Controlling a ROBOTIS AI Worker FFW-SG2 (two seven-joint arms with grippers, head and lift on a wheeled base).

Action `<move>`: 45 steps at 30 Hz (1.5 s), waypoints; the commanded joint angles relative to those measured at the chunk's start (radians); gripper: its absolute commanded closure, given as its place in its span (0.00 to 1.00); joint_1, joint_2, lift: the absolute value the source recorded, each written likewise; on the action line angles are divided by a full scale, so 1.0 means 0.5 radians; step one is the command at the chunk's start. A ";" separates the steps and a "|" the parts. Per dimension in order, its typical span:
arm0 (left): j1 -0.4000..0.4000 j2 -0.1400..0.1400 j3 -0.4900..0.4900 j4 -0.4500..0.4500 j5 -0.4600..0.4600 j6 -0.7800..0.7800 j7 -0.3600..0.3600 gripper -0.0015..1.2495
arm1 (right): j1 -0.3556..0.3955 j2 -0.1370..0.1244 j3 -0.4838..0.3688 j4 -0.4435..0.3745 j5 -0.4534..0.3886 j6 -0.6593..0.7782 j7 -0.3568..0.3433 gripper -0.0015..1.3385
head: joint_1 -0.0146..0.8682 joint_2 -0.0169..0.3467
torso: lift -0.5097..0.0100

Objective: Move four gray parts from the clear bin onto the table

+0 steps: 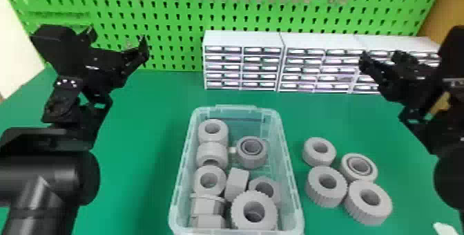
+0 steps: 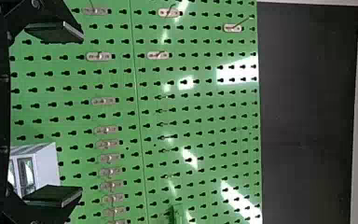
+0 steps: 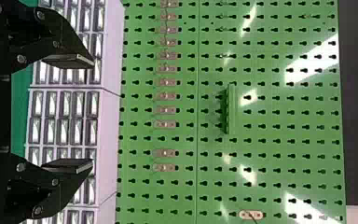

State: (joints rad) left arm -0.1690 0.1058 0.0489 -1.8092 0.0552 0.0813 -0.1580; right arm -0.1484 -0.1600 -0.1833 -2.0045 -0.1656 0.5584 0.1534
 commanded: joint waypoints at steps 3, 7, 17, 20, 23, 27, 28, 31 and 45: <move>0.000 0.000 0.003 -0.002 0.000 0.000 0.000 0.10 | 0.002 -0.002 0.002 -0.001 0.000 0.000 0.000 0.38 | 0.78 0.14 | 0.89; 0.004 0.000 0.003 -0.002 0.000 0.000 0.000 0.10 | 0.002 -0.002 0.002 -0.001 -0.003 0.000 0.000 0.38 | 0.78 0.14 | 0.89; 0.004 0.000 0.006 -0.002 0.003 0.000 0.000 0.10 | -0.004 -0.002 0.008 -0.001 -0.003 0.018 0.000 0.38 | 0.78 0.14 | 0.89; 0.004 0.000 0.006 -0.002 0.003 0.000 0.000 0.10 | -0.004 -0.002 0.011 -0.001 -0.003 0.018 0.000 0.38 | 0.78 0.14 | 0.89; 0.004 0.000 0.006 -0.002 0.006 0.000 0.000 0.10 | -0.010 -0.002 0.011 -0.001 -0.003 0.018 0.000 0.38 | 0.78 0.14 | 0.89; 0.004 0.000 0.006 -0.002 0.006 0.000 0.000 0.10 | -0.010 -0.002 0.011 -0.001 -0.009 0.018 0.000 0.38 | 0.78 0.14 | 0.89; 0.000 -0.003 0.006 -0.002 0.006 0.000 0.000 0.10 | -0.010 -0.002 0.011 -0.004 -0.009 0.018 0.000 0.38 | 0.78 0.14 | 0.89; 0.000 -0.003 0.010 -0.002 0.009 -0.003 0.000 0.10 | -0.010 -0.002 0.014 -0.007 -0.015 0.018 0.000 0.38 | 0.78 0.14 | 0.89; 0.000 0.000 0.006 -0.002 0.015 -0.006 0.000 0.10 | -0.001 0.007 0.014 -0.010 -0.015 0.018 0.000 0.38 | 0.78 0.14 | 0.89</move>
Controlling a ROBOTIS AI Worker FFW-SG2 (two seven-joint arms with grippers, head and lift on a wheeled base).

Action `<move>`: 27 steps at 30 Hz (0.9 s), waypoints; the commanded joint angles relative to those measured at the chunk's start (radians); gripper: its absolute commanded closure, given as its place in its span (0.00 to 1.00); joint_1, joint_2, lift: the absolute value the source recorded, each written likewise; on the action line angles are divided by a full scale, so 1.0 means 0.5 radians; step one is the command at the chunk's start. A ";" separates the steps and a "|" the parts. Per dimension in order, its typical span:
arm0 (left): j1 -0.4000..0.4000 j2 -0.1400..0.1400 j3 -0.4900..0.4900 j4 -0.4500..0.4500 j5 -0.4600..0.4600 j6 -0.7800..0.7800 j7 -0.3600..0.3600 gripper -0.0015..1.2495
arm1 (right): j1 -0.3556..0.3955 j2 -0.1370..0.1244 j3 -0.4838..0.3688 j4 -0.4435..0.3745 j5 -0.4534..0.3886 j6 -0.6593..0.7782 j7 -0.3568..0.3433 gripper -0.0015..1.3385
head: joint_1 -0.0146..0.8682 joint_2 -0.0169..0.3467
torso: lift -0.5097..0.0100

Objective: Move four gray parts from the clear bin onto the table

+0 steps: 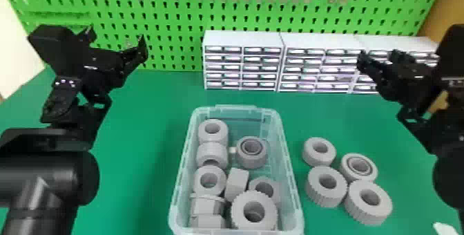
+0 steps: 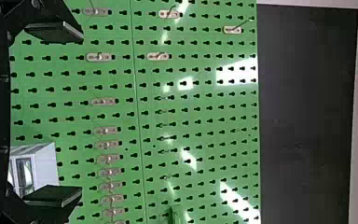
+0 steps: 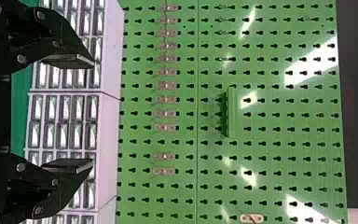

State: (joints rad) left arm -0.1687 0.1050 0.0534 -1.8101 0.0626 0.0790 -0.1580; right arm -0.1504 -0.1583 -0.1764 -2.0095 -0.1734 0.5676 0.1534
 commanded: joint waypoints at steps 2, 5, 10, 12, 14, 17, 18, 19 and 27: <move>0.000 -0.001 0.001 0.000 0.001 -0.002 0.000 0.10 | 0.006 0.004 -0.003 0.000 0.000 0.000 0.000 0.38 | 0.78 0.14 | 0.89; 0.000 -0.001 0.001 0.000 0.001 -0.002 0.000 0.10 | 0.006 0.004 -0.003 -0.003 0.000 0.000 0.000 0.38 | 0.78 0.14 | 0.89; 0.000 0.002 0.001 0.000 0.001 -0.002 0.000 0.10 | 0.006 0.004 -0.006 -0.003 0.006 0.000 0.000 0.38 | 0.78 0.14 | 0.89; 0.000 0.002 0.001 0.000 0.001 -0.002 0.000 0.10 | 0.006 0.004 -0.009 -0.003 0.006 0.000 0.000 0.38 | 0.78 0.14 | 0.89; 0.000 0.002 0.001 0.000 0.001 -0.002 0.000 0.10 | 0.006 0.004 -0.009 -0.003 0.009 0.000 0.000 0.38 | 0.78 0.14 | 0.89; 0.003 0.002 0.004 0.000 0.001 -0.002 0.000 0.10 | 0.006 0.007 -0.009 -0.006 0.018 0.000 0.000 0.38 | 0.78 0.14 | 0.89; 0.003 0.002 0.001 0.000 0.001 -0.002 0.000 0.10 | 0.009 0.007 -0.009 -0.006 0.021 0.000 0.000 0.38 | 0.78 0.14 | 0.89; 0.003 -0.001 0.001 0.000 0.001 -0.002 0.000 0.10 | 0.009 0.007 -0.009 -0.006 0.021 0.000 0.000 0.38 | 0.78 0.14 | 0.89; 0.003 -0.001 0.001 0.000 0.001 -0.002 0.000 0.10 | 0.009 0.007 -0.012 -0.006 0.031 0.003 0.000 0.38 | 0.78 0.14 | 0.89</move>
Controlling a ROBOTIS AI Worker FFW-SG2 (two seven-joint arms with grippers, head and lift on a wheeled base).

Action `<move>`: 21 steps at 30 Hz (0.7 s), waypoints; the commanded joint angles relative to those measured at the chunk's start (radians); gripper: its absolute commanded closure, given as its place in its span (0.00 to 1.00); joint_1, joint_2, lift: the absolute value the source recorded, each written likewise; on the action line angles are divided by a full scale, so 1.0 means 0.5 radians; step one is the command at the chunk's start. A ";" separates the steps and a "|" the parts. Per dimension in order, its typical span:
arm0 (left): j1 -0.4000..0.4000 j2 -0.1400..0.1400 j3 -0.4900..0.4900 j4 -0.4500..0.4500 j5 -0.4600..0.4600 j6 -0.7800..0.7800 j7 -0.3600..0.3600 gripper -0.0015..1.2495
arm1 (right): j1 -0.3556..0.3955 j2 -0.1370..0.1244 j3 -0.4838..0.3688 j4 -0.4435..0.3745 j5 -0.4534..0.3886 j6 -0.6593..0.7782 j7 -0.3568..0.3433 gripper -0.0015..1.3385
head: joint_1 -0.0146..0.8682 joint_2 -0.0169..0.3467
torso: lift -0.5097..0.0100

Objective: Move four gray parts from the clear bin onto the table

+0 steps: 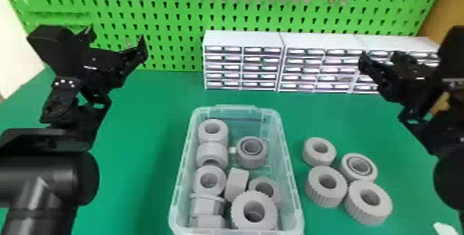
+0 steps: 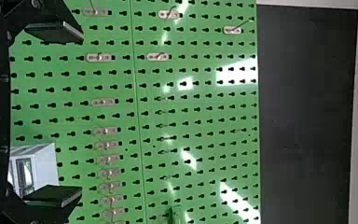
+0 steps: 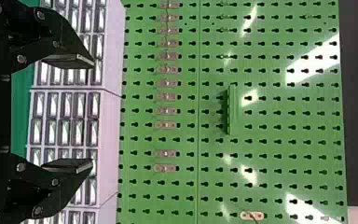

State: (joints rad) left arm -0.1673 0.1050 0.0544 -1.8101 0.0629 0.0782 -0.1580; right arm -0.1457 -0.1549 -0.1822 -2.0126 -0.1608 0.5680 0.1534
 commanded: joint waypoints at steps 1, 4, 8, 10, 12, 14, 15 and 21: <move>0.000 0.002 -0.001 0.000 0.000 0.000 0.000 0.10 | 0.000 0.000 -0.001 0.000 0.006 0.002 0.000 0.38 | 0.78 0.14 | 0.89; 0.003 0.002 0.002 0.000 0.000 0.000 0.000 0.10 | 0.000 0.003 -0.001 0.000 0.012 0.002 0.000 0.38 | 0.78 0.14 | 0.89; 0.006 0.002 0.005 0.000 0.000 0.000 0.000 0.10 | 0.003 0.003 -0.004 0.000 0.015 0.008 0.000 0.38 | 0.78 0.14 | 0.89; 0.006 -0.001 0.005 0.000 -0.003 0.000 0.000 0.10 | 0.000 0.003 -0.007 0.000 0.015 0.008 0.000 0.38 | 0.78 0.14 | 0.89; 0.006 0.002 0.008 0.000 0.000 0.000 0.000 0.10 | 0.000 0.003 -0.010 0.000 0.015 0.008 0.000 0.38 | 0.78 0.14 | 0.89; 0.006 0.002 0.005 0.000 0.000 0.000 0.000 0.10 | 0.003 0.006 -0.010 0.000 0.015 0.008 0.000 0.38 | 0.78 0.14 | 0.89; 0.006 -0.001 0.008 -0.003 0.000 0.000 0.000 0.10 | 0.003 0.003 -0.010 0.000 0.015 0.008 0.000 0.38 | 0.78 0.14 | 0.89; 0.006 0.002 0.008 -0.003 0.000 0.000 0.000 0.11 | 0.003 0.003 -0.013 0.000 0.015 0.008 0.000 0.38 | 0.78 0.14 | 0.89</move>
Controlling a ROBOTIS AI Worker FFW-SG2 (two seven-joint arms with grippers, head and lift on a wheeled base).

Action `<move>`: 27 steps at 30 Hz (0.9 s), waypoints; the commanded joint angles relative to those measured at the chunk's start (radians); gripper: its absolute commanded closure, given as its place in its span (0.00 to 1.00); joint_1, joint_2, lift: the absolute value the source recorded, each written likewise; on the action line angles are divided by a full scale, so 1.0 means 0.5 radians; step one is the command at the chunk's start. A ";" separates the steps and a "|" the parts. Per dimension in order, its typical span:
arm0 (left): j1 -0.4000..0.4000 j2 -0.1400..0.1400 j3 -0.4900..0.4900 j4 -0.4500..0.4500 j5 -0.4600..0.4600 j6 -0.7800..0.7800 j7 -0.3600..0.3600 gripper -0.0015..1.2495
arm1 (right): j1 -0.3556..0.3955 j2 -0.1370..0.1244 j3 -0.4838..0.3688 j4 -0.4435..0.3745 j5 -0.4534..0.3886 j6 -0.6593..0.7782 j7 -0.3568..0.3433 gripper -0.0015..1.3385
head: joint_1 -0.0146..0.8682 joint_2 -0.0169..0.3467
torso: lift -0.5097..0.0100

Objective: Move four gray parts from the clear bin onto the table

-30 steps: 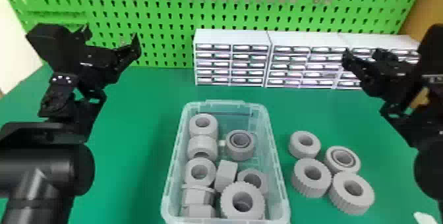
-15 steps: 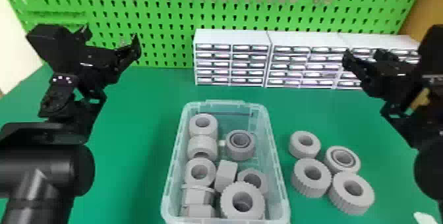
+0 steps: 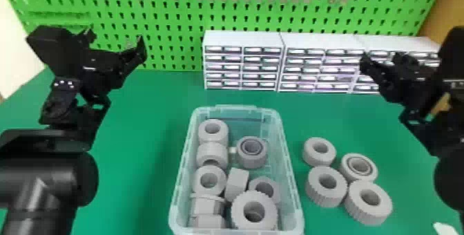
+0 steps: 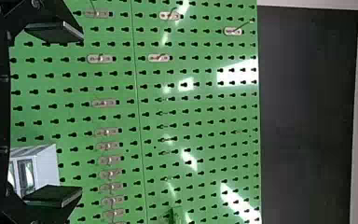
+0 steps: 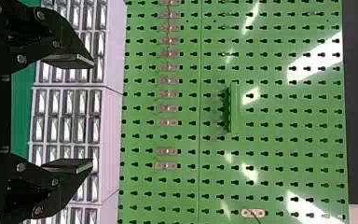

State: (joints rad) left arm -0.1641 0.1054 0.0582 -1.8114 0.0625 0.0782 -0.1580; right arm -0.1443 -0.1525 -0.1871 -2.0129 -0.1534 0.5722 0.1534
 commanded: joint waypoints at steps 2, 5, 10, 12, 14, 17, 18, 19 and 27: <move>0.000 -0.002 -0.003 0.000 0.001 0.000 0.000 0.11 | 0.000 -0.002 -0.003 0.001 0.000 0.000 0.000 0.38 | 0.78 0.14 | 0.89; 0.000 0.001 0.000 0.000 -0.002 0.000 0.000 0.11 | 0.000 0.001 -0.003 0.001 0.000 0.000 0.000 0.38 | 0.78 0.14 | 0.89; 0.000 0.001 0.000 0.000 -0.002 0.000 0.000 0.11 | 0.000 -0.002 0.000 0.001 0.000 0.003 0.000 0.38 | 0.78 0.14 | 0.89; 0.000 0.001 0.006 0.000 -0.002 0.000 0.000 0.11 | 0.000 -0.002 0.000 0.001 0.000 0.003 0.000 0.38 | 0.78 0.14 | 0.89; 0.000 0.001 0.006 0.000 -0.008 0.000 0.000 0.11 | -0.003 -0.002 0.000 0.001 0.000 0.003 0.000 0.38 | 0.78 0.14 | 0.89; 0.003 0.001 0.006 0.003 -0.008 0.000 0.000 0.11 | -0.003 -0.002 0.000 0.001 0.000 0.006 0.000 0.38 | 0.78 0.14 | 0.89; 0.003 -0.002 0.006 0.000 -0.008 0.000 0.000 0.11 | -0.003 -0.002 0.000 0.001 0.000 0.006 0.000 0.38 | 0.78 0.14 | 0.89; 0.003 -0.002 0.006 0.003 -0.008 0.000 0.000 0.11 | -0.003 -0.002 0.000 0.001 0.003 0.009 0.000 0.38 | 0.78 0.14 | 0.89; 0.003 -0.002 0.006 0.003 -0.012 0.000 0.000 0.11 | -0.003 -0.005 0.006 0.001 0.003 0.012 0.000 0.38 | 0.78 0.14 | 0.89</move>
State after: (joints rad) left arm -0.1626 0.1048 0.0637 -1.8106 0.0572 0.0782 -0.1580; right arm -0.1457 -0.1535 -0.1846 -2.0126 -0.1519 0.5780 0.1534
